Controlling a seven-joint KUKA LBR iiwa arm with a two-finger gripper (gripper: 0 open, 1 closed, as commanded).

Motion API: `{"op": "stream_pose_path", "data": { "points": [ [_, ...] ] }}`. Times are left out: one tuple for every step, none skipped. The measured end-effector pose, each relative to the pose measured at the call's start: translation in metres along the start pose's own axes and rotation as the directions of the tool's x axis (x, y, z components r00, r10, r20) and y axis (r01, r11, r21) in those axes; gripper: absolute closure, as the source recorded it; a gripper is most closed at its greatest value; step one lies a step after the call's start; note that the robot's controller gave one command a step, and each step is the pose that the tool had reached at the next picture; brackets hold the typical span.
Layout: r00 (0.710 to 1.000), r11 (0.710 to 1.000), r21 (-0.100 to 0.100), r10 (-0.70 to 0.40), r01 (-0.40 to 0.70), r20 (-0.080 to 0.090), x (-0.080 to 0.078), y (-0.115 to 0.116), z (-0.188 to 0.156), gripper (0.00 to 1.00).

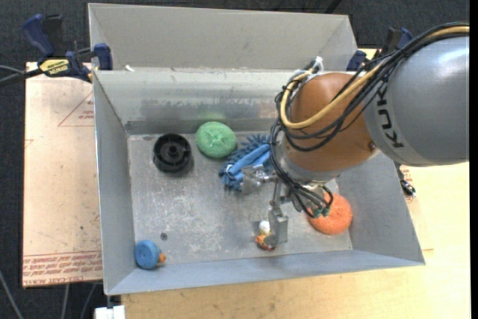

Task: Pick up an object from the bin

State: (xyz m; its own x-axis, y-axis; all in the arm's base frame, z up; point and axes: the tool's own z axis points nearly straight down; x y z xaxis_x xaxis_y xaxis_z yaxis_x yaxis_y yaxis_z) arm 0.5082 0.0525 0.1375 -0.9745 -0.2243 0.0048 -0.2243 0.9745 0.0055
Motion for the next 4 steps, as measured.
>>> {"op": "stream_pose_path", "data": {
  "points": [
    [0.995,0.995,0.009,0.101,-0.101,0.013,-0.002,-0.028,0.029,0.00],
    [0.996,0.996,-0.001,0.084,-0.084,-0.001,0.011,-0.031,0.057,0.00],
    [0.994,0.994,0.005,0.109,-0.110,0.019,0.036,-0.053,0.065,1.00],
    [0.994,0.994,0.004,0.110,-0.110,0.019,0.036,-0.053,0.065,1.00]
  ]
}}
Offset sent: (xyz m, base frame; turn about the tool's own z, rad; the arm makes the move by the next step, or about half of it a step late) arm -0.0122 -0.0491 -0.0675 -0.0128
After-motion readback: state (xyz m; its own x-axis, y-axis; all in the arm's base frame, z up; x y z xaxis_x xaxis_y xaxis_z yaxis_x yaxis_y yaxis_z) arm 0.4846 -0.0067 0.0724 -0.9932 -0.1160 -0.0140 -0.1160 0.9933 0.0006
